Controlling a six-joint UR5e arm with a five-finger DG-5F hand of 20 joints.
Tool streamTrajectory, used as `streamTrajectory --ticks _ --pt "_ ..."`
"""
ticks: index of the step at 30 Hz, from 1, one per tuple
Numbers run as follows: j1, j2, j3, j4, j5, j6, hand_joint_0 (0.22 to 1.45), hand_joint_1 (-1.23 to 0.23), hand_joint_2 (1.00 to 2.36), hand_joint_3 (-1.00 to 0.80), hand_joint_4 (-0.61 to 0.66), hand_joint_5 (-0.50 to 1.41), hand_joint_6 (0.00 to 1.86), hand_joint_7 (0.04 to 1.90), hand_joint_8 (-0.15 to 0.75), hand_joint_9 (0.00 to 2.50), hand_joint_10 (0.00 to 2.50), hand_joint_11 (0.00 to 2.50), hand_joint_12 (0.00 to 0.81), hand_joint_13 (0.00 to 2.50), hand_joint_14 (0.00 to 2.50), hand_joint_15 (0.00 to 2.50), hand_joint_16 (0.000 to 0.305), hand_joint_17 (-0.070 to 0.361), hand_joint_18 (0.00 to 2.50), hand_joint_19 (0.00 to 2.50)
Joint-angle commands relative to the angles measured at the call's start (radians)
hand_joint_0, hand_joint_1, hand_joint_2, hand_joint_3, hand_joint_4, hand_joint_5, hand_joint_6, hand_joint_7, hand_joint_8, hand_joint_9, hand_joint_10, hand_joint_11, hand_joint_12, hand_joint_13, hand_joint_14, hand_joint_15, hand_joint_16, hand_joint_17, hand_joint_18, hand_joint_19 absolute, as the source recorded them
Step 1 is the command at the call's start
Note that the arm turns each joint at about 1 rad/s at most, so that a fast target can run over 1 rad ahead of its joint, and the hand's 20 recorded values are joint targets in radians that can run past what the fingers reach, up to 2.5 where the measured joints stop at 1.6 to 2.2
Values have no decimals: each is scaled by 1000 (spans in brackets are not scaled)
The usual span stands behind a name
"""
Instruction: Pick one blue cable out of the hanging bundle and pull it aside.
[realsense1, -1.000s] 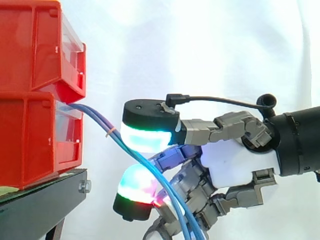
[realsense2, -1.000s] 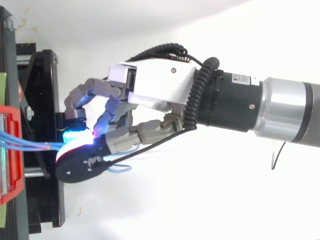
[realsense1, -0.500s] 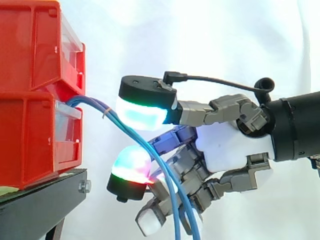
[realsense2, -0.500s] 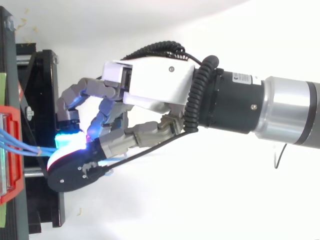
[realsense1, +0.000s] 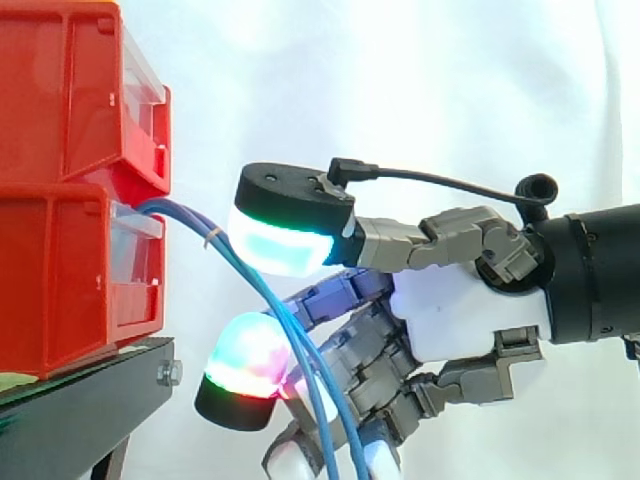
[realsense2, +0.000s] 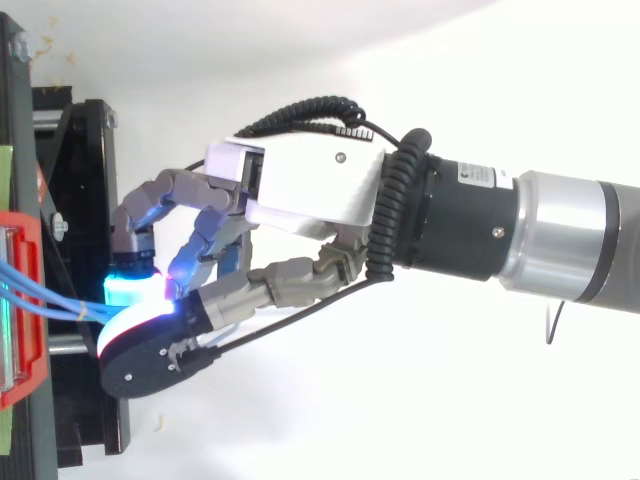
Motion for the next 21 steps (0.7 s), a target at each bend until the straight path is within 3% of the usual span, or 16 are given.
streamTrajectory --ticks 1,10,21 --pt "5 0 1 9 6 -14 450 -568 1000 -492 229 -167 788 970 399 1073 16 783 417 954 13 459 63 141 1149 584" --pt "11 0 39 -23 23 -22 451 -566 1000 -488 227 -170 784 954 395 1052 16 782 419 949 15 453 63 142 1148 586" --pt "15 0 57 -34 26 -19 449 -562 1001 -490 239 -181 779 938 394 1002 15 771 422 943 13 452 64 143 1148 586"
